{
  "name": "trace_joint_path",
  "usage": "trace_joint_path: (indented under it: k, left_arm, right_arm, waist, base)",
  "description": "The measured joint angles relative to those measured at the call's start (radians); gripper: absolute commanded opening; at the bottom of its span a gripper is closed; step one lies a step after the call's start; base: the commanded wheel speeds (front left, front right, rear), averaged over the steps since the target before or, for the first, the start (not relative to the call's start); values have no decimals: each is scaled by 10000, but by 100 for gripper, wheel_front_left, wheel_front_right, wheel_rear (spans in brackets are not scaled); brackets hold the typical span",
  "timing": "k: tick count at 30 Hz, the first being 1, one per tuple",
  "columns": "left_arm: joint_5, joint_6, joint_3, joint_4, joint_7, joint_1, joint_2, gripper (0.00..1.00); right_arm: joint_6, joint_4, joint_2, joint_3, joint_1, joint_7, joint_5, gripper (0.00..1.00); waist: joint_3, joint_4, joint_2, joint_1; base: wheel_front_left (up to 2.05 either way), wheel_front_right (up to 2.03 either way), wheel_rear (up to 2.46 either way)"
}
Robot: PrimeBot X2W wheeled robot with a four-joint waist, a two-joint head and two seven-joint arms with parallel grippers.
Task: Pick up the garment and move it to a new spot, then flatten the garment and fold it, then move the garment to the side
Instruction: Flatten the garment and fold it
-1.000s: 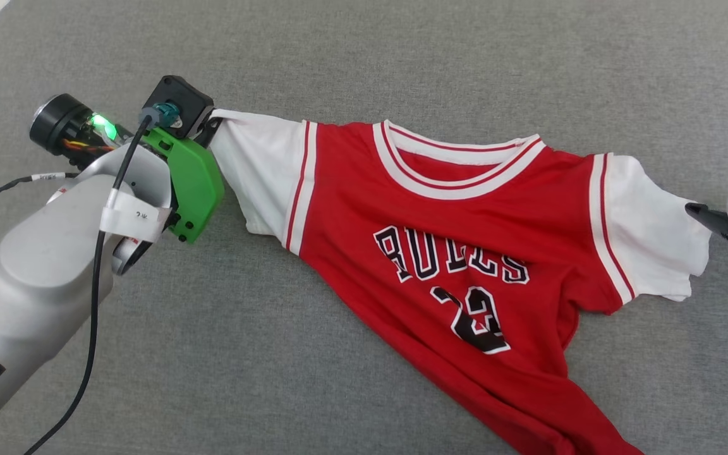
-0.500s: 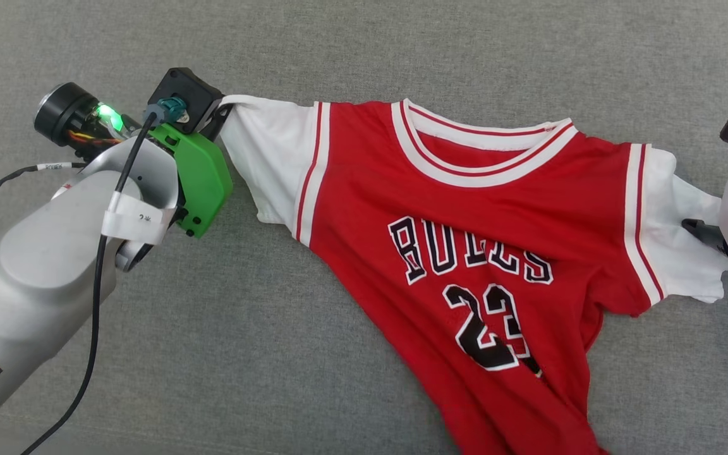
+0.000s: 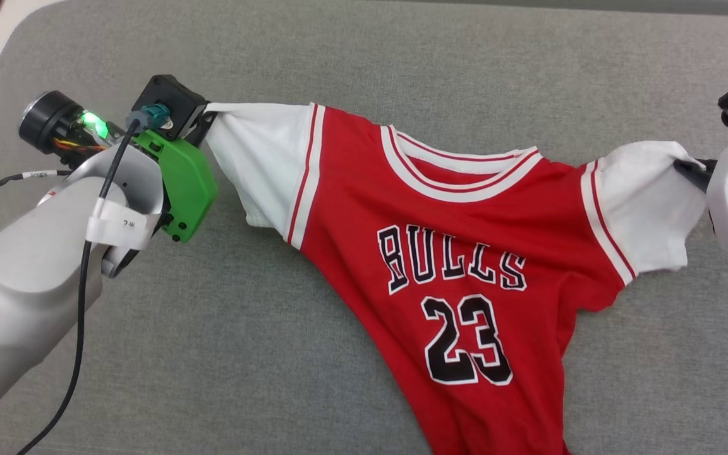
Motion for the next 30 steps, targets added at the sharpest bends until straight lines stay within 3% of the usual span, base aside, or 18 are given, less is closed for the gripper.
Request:
trace_joint_path:
  k: [9,16,23,30]
  left_arm:
    - [25,276,261,-857,-370,-32,569,0]
    - [146,635,677,-2025,-368,-644,947,0]
    - [489,970,1214,-2638,-602,-1644,988,0]
    - [662,959,1540,-2441,-662,-2789,694,0]
  right_arm:
    - [0,-451,-263,-713,-55,-1218,33,0]
    - [0,-1014,-550,-1981,-251,-1893,59,0]
    - [0,-1593,-516,-3072,-570,-2178,-305,0]
    - [0,-1919,-190,-3645,-1293,-2169,-842,0]
  waist:
    - [-1175,-263,0,0]
    - [-1870,-439,0,0]
    - [-2063,-645,0,0]
    - [-1716,-735,0,0]
  base:
    - [0,0,0]
    - [0,0,0]
    - [0,0,0]
    - [0,0,0]
